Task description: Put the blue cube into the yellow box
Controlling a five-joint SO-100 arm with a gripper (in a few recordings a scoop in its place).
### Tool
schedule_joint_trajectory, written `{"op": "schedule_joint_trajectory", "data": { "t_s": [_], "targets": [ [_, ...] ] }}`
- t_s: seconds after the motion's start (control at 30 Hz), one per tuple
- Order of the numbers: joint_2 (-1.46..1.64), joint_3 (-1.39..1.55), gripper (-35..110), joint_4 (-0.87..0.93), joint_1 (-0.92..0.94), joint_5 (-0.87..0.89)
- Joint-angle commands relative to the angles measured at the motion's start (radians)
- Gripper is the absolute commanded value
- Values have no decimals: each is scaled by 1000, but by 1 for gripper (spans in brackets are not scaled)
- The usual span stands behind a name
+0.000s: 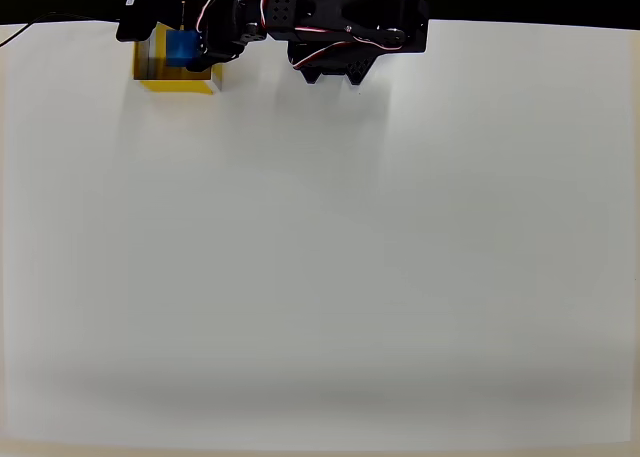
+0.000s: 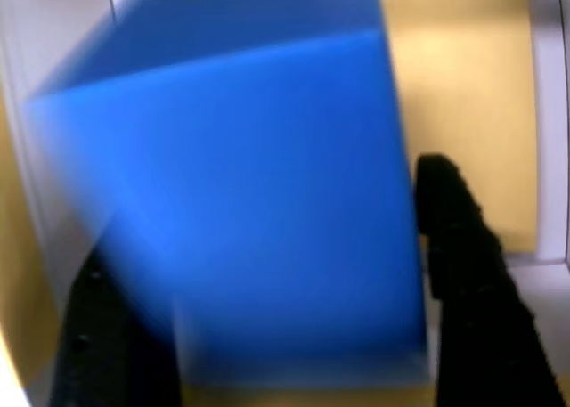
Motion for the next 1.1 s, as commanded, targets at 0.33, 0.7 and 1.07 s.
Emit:
{"op": "schedule_joint_trajectory", "data": {
  "t_s": [0.33,0.7,1.07],
  "targets": [
    [20,-417,23,364,55,-74],
    [-160,-974,4,781,8,-71],
    [-29,-969,0,712,-502,6]
  ]
}}
